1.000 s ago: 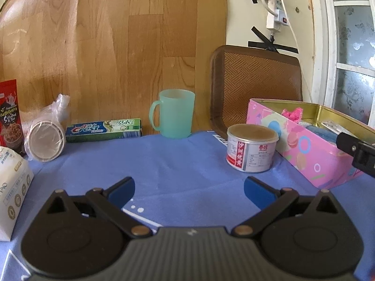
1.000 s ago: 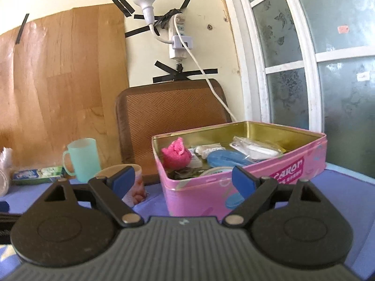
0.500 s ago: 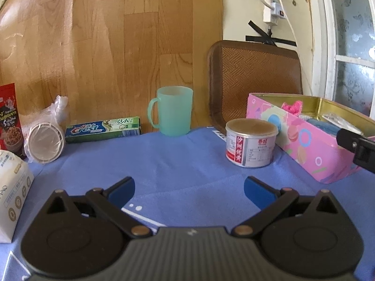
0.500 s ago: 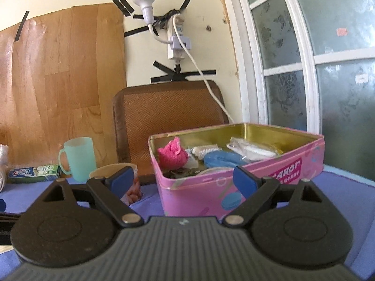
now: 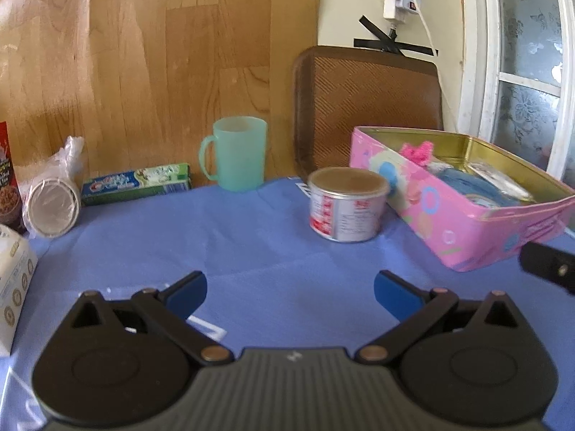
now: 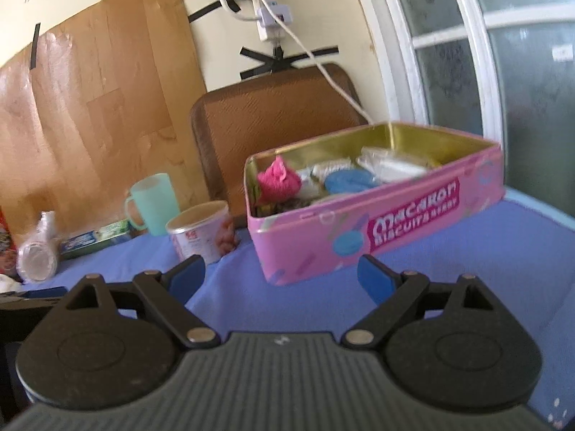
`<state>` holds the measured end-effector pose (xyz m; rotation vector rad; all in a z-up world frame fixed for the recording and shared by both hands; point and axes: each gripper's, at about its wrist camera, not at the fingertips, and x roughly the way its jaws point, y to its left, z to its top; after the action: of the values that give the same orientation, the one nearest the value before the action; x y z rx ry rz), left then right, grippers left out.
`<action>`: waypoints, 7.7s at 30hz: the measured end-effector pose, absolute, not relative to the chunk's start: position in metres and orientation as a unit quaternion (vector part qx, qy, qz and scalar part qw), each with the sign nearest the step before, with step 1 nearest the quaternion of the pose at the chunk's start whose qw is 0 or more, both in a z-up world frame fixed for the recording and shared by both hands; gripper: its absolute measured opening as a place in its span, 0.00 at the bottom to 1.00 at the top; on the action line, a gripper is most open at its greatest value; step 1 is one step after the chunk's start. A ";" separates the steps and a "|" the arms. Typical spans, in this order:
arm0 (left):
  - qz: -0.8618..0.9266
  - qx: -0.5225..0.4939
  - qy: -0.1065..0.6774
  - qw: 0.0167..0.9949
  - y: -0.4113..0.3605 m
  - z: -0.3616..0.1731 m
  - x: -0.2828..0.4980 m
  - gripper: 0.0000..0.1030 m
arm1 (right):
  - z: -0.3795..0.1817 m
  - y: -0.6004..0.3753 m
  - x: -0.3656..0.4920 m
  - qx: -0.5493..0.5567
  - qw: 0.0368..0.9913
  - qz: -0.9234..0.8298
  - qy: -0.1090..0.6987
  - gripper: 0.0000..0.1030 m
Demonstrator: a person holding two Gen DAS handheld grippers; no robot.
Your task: Organize soft objects
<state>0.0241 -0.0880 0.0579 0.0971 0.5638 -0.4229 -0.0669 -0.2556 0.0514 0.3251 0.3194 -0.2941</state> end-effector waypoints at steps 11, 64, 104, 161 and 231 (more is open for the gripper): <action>-0.187 0.055 0.332 0.923 -0.121 0.082 -0.001 1.00 | 0.067 -0.283 -0.097 0.203 0.963 -0.119 0.133 0.91; -0.181 0.046 0.362 0.913 -0.118 0.079 -0.010 1.00 | 0.059 -0.279 -0.096 0.189 0.966 -0.106 0.139 0.91; -0.154 0.038 0.356 0.921 -0.108 0.076 -0.009 1.00 | 0.056 -0.271 -0.094 0.176 0.971 -0.085 0.138 0.90; -0.168 0.057 0.329 0.928 -0.110 0.081 -0.022 1.00 | 0.055 -0.274 -0.098 0.184 0.972 -0.075 0.124 0.87; -0.158 0.054 0.322 0.932 -0.106 0.097 -0.024 1.00 | 0.073 -0.279 -0.095 0.176 0.975 -0.057 0.122 0.87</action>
<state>-0.0237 -0.1057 0.0966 0.1107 0.6597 -0.3237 -0.0954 -0.2790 0.0729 0.3543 0.2462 -0.1158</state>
